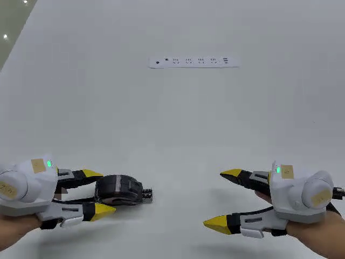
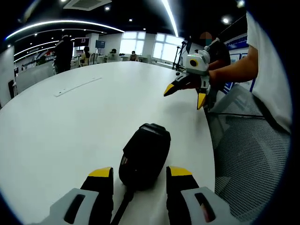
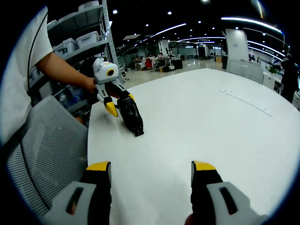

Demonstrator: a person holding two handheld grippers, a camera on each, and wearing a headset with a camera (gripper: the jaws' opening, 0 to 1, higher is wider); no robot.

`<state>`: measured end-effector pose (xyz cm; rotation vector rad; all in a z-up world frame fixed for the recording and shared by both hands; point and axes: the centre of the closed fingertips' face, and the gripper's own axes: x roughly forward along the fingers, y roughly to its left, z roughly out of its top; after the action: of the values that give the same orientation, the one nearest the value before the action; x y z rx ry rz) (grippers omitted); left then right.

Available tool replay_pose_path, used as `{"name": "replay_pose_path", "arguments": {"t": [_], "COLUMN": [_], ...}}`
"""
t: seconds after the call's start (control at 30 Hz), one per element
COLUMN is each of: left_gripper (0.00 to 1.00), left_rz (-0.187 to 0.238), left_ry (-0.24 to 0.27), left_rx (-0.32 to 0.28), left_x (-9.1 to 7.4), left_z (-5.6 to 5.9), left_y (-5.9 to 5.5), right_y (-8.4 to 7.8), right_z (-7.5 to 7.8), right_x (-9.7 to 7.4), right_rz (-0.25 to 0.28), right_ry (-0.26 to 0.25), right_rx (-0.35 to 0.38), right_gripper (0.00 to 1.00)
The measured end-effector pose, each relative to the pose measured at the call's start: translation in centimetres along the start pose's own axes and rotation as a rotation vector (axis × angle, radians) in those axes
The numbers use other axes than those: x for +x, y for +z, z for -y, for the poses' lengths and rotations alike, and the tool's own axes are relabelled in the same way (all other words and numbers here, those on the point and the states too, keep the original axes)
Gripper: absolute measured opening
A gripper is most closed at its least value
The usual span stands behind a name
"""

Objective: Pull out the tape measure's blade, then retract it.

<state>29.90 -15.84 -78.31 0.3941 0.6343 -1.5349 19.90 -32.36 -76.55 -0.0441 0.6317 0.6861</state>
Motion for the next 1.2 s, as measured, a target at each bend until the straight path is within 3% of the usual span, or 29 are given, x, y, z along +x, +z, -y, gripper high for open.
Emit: {"name": "replay_pose_path", "arguments": {"t": [0.43,0.73,0.97,1.2], "left_gripper": [0.33,0.32,0.31,0.30], "left_rz": [-0.001,-0.035,-0.087,-0.123], "left_ry": [-0.009,-0.031,-0.039,-0.042], "left_rx": [0.027,0.054,0.091,0.133], "left_x": [0.6,0.7,0.8,0.8], "left_z": [-0.1,0.0,0.1,0.1], "left_y": [0.3,0.2,0.0,-0.1], "right_y": [-0.3,-0.3,-0.7,0.2], "right_z": [-0.1,-0.1,-0.2,-0.3], "right_x": [0.2,0.6,2.0,3.7], "right_rz": [-0.001,-0.004,-0.046,-0.043], "right_ry": [0.001,0.013,0.048,0.081], "right_rx": [0.000,-0.009,-0.069,-0.103], "right_gripper": [0.69,0.67,0.65,0.65]}}
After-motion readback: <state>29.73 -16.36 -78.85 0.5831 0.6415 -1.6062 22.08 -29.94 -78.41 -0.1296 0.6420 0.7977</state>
